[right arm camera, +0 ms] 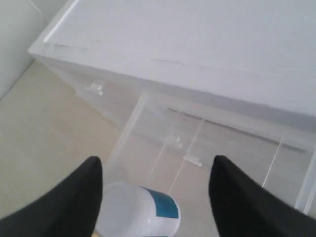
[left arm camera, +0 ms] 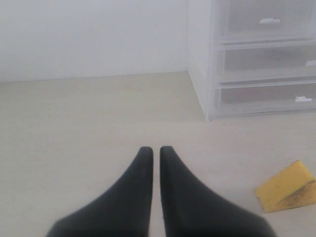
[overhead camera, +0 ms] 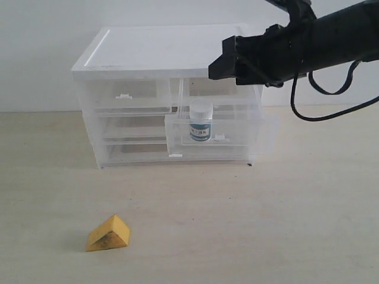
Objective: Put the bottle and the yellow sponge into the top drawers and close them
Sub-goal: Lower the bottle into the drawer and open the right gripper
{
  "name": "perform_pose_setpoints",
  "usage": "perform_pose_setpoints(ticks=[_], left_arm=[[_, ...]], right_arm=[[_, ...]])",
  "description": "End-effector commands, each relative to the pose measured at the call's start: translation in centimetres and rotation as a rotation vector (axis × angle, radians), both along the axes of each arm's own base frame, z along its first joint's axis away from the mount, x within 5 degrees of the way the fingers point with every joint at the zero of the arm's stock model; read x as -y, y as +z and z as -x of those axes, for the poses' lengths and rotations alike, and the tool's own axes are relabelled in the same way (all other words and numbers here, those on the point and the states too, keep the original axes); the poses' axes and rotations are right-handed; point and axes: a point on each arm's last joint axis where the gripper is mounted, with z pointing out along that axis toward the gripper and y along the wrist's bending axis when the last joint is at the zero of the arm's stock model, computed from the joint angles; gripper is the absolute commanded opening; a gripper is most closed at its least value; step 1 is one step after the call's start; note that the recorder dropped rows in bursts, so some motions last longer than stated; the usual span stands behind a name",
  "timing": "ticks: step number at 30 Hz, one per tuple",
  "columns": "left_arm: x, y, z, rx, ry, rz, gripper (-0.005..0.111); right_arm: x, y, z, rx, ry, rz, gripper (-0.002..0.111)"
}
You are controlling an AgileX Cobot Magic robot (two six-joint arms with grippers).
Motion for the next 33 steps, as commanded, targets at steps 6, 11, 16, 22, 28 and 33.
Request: perform_pose_setpoints(ticks=[6,11,16,22,28,33], left_arm=[[0.0,-0.1,0.0,0.005,0.003,0.010,0.004],[0.0,-0.1,0.0,0.005,0.003,0.010,0.004],[0.0,-0.1,0.0,0.005,0.003,0.010,0.004],[0.0,-0.1,0.0,0.005,0.003,0.010,0.004],[0.0,-0.1,0.0,0.005,0.003,0.010,0.004],[0.0,-0.1,0.0,0.005,0.003,0.010,0.004]], right_arm=[[-1.8,2.3,2.4,0.267,0.147,0.253,0.000],[-5.0,2.4,3.6,0.343,0.090,0.328,0.000],[-5.3,1.7,4.3,0.227,0.150,0.315,0.000],[-5.8,-0.5,3.0,0.203,0.136,0.346,0.000],[-5.7,-1.4,1.8,0.252,0.100,0.396,0.000],[-5.5,-1.6,1.6,0.267,0.100,0.427,0.000]])
